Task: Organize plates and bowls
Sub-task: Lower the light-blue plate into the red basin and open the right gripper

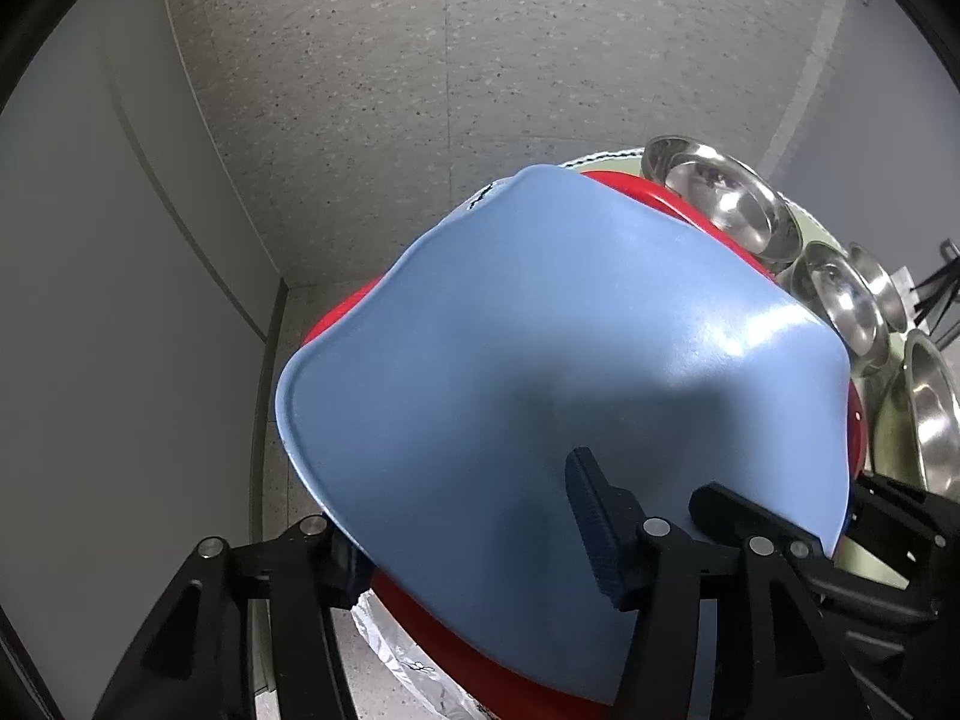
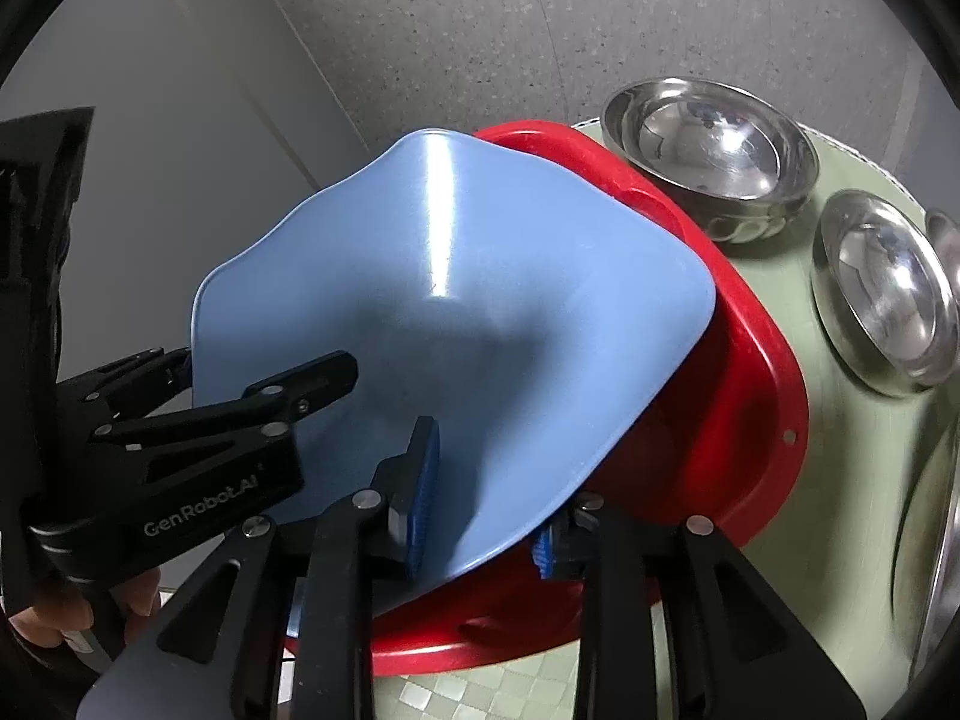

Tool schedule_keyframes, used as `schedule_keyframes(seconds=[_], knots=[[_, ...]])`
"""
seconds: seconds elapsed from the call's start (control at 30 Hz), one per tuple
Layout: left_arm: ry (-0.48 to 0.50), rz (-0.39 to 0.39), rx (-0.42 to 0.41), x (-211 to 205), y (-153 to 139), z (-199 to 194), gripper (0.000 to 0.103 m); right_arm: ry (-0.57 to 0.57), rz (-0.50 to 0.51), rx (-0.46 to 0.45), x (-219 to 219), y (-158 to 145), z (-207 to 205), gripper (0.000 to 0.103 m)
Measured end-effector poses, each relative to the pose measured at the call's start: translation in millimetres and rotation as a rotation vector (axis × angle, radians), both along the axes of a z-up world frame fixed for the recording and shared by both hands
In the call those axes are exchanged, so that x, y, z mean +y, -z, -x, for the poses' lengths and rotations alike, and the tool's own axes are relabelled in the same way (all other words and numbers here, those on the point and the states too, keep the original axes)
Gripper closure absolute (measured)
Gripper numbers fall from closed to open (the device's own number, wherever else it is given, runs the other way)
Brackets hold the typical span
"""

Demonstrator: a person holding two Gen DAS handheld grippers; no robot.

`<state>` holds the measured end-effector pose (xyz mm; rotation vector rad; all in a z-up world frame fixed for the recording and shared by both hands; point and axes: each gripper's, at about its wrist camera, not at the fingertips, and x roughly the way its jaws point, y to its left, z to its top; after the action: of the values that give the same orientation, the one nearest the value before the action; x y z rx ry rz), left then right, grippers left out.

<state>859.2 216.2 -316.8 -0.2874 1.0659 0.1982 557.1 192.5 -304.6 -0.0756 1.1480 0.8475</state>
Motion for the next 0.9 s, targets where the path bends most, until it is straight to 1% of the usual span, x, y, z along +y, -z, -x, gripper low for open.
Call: schedule_keyframes(seconds=[0.1, 0.13, 0.17, 0.23, 0.3, 0.33, 0.37, 0.47, 0.53, 0.57, 0.6, 0.7, 0.8, 0.83, 0.9], knots=[[0.001, 0.01, 0.002, 5, 3, 4, 0.047, 0.012, 0.002, 0.013, -4, 1, 6, 0.074], [-0.004, 0.018, 0.0, 7, 5, 14, 0.045, 0.02, -0.006, 0.024, -7, 2, 8, 0.074], [-0.001, 0.044, 0.001, 7, 2, 24, 0.042, 0.024, -0.009, 0.023, -9, 2, 9, 0.074], [-0.015, 0.064, -0.003, 14, -6, 37, 0.039, 0.029, -0.001, 0.021, -8, 2, 13, 0.072], [-0.031, 0.045, -0.005, 19, -16, 50, 0.037, 0.039, 0.0, 0.026, -8, 2, 14, 0.066], [-0.043, 0.036, -0.009, 20, -19, 50, 0.034, 0.038, 0.002, 0.033, -7, 3, 14, 0.064], [-0.048, 0.031, -0.018, 21, -22, 49, 0.03, 0.044, -0.003, 0.036, -8, 2, 15, 0.061], [-0.05, 0.004, -0.025, 22, -27, 52, 0.023, 0.056, -0.005, 0.046, -8, -2, 14, 0.058], [-0.06, -0.05, 0.007, 20, -27, 53, 0.023, 0.059, 0.005, 0.044, -8, -2, 16, 0.054], [-0.058, -0.064, 0.002, 17, -28, 54, 0.023, 0.066, 0.009, 0.043, -6, -3, 19, 0.052], [-0.057, -0.065, -0.001, 15, -27, 53, 0.023, 0.073, 0.019, 0.037, -3, -3, 19, 0.046], [-0.054, -0.063, -0.003, 10, -29, 53, 0.023, 0.072, 0.058, 0.031, 5, -3, 17, 0.036], [-0.058, -0.069, -0.021, 5, -34, 58, 0.023, 0.081, 0.058, 0.029, 2, -7, 20, 0.035], [-0.061, -0.067, -0.029, 4, -35, 60, 0.022, 0.057, 0.086, 0.039, 0, -8, 22, 0.034], [-0.067, -0.074, -0.039, 4, -39, 67, 0.022, 0.07, 0.081, 0.033, -5, -13, 26, 0.034]])
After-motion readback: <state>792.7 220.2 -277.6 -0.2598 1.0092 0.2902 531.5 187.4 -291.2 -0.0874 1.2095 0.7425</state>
